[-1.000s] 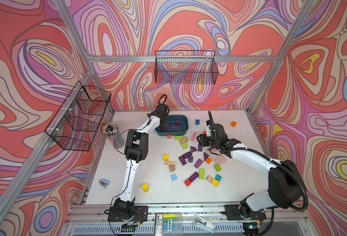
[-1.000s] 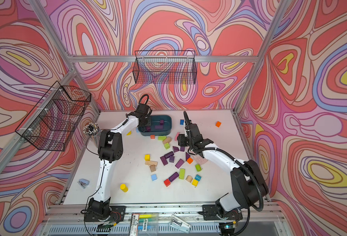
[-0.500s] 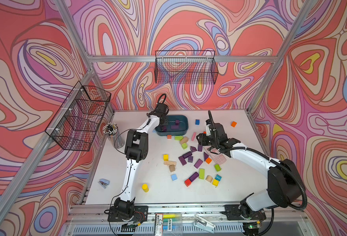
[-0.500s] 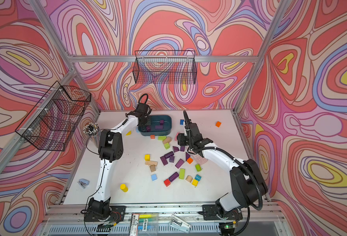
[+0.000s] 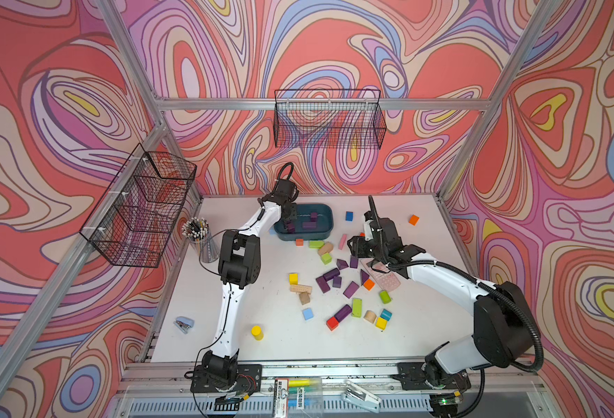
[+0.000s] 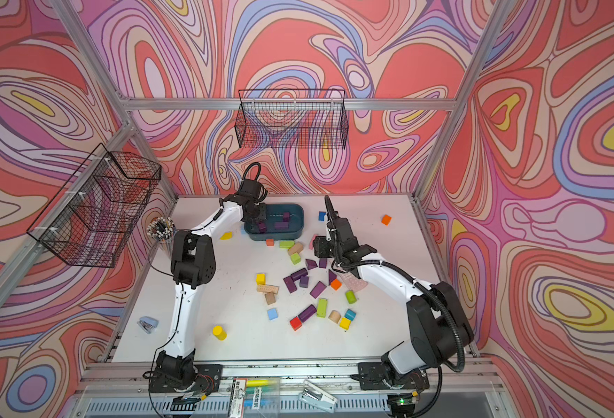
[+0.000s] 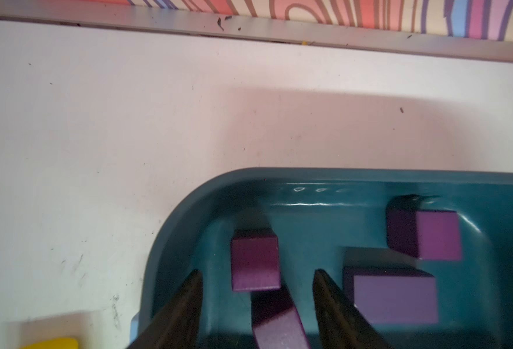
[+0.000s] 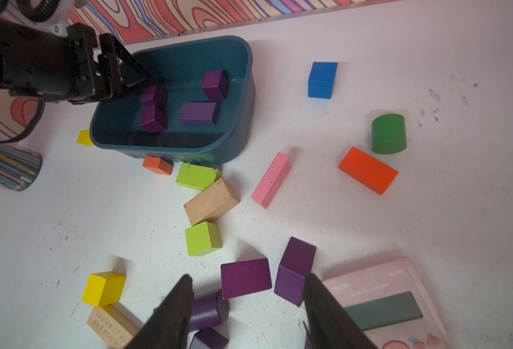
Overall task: Pick purple bricks into the storage bin
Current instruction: Place the building block in the storage box, then pick up the building block from the center of the board.
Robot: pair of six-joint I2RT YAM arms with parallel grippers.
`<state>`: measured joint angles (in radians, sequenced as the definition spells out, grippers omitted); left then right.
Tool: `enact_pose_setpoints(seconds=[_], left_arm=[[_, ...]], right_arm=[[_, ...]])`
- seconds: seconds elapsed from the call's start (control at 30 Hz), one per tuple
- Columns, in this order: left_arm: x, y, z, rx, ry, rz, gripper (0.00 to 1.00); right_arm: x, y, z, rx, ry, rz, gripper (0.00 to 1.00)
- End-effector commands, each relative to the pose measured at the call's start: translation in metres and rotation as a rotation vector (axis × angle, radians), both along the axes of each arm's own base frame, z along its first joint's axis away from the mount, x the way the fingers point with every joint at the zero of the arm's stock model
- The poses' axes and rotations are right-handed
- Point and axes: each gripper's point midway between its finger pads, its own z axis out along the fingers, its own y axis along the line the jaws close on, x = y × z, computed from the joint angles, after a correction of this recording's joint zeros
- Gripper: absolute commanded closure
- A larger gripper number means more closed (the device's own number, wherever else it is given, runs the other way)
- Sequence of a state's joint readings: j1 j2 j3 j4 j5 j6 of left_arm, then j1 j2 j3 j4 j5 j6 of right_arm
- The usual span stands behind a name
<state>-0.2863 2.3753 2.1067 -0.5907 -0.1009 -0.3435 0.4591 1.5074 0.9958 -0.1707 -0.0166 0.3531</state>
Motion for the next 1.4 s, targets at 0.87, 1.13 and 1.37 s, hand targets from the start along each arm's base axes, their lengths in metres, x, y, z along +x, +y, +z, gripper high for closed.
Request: enact_pose_setpoints(seconds=[0.87, 1.13, 1.37], left_arm=[[-0.131, -0.003, 0.044, 0.060, 0.091, -0.054, 0.06], [-0.187, -0.030, 0.053, 0.088, 0.103, -0.186, 0.00], [-0.221, -0.048, 0.053, 0.137, 0.111, -0.380, 0.07]], right_arm=[[0.009, 0.004, 0.001, 0.041, -0.005, -0.023, 0.28], [0.010, -0.013, -0.008, -0.011, 0.022, -0.121, 0.26], [0.009, -0.027, -0.016, -0.054, 0.043, -0.188, 0.27]])
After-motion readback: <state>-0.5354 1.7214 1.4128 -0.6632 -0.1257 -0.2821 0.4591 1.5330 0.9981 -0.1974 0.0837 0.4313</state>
